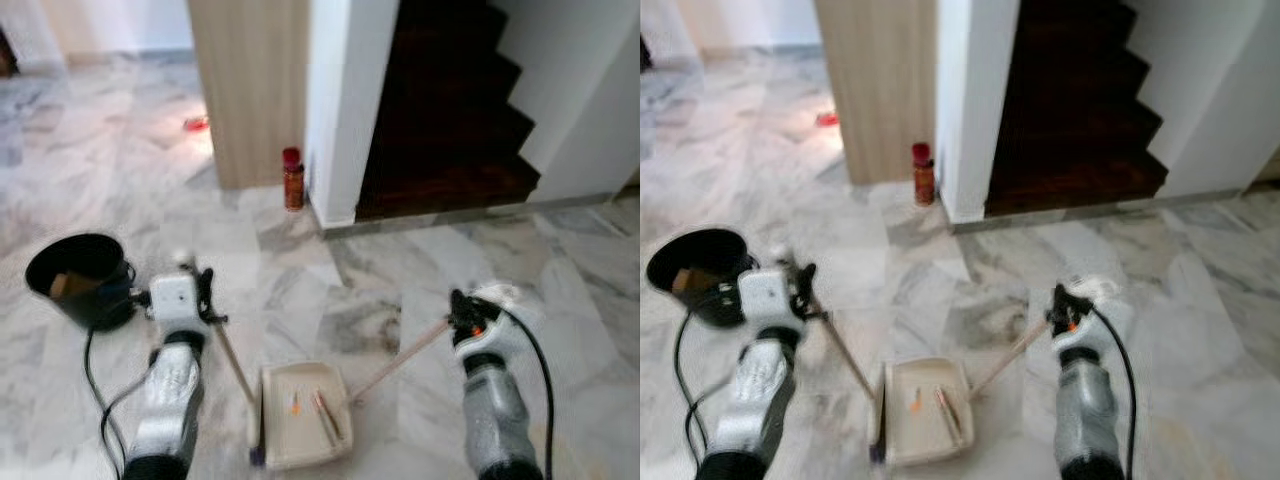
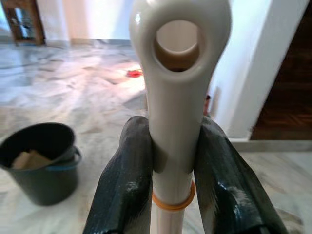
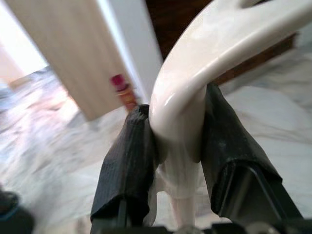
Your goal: Sweep floor
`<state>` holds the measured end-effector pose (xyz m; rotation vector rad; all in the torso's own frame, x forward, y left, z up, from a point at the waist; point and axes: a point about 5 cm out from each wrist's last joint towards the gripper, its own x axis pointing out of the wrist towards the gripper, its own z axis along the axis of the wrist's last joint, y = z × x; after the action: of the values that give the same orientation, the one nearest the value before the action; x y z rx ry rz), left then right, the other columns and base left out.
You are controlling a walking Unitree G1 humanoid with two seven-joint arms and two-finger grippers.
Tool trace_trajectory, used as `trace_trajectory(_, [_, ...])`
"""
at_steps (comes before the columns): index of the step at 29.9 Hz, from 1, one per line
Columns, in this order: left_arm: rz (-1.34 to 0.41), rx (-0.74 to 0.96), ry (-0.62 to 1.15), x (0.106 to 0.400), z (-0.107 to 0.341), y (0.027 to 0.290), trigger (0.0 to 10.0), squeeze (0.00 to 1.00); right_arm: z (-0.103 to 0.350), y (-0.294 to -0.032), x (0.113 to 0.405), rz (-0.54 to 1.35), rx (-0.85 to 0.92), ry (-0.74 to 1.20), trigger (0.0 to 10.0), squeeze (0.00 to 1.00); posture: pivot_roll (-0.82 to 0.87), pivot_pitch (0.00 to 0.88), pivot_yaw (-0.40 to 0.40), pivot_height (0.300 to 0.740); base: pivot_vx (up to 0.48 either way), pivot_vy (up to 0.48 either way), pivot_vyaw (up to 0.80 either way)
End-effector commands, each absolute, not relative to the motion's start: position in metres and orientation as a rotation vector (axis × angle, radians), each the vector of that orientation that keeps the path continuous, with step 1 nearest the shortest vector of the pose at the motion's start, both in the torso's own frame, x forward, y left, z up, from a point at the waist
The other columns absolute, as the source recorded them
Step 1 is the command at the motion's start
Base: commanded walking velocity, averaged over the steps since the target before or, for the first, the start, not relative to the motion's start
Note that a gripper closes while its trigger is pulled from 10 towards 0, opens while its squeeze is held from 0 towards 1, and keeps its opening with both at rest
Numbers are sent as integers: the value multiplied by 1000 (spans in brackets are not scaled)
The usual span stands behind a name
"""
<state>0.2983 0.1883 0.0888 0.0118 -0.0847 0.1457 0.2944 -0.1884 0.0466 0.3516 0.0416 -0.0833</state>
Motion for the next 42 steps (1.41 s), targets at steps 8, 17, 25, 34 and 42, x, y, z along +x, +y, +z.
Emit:
trace_trajectory(8, [128, 20, -131, 303, 101, 184, 10000, 0, 55, -191, 298, -90, 384, -4, 10000, 0, -9, 0, -18, 740, 0, 292, 0])
trace_trajectory(17, [127, 22, -133, 305, 102, 184, 10000, 0, 58, -190, 299, -82, 377, -12, 10000, 0, -9, 0, -15, 740, 0, 293, 542])
trace_trajectory(25, [124, 27, -126, 306, 101, 184, 10000, 0, 59, -191, 299, -82, 374, -18, 10000, 0, -12, 0, -14, 740, 0, 291, 140])
trace_trajectory(34, [126, 28, -129, 307, 102, 184, 10000, 0, 65, -190, 295, -65, 367, -39, 10000, 0, -14, 0, -13, 740, 0, 290, 0])
trace_trajectory(42, [128, 32, -128, 306, 102, 185, 10000, 0, 77, -186, 292, -34, 357, -86, 10000, 0, -13, 0, -13, 740, 0, 292, 0])
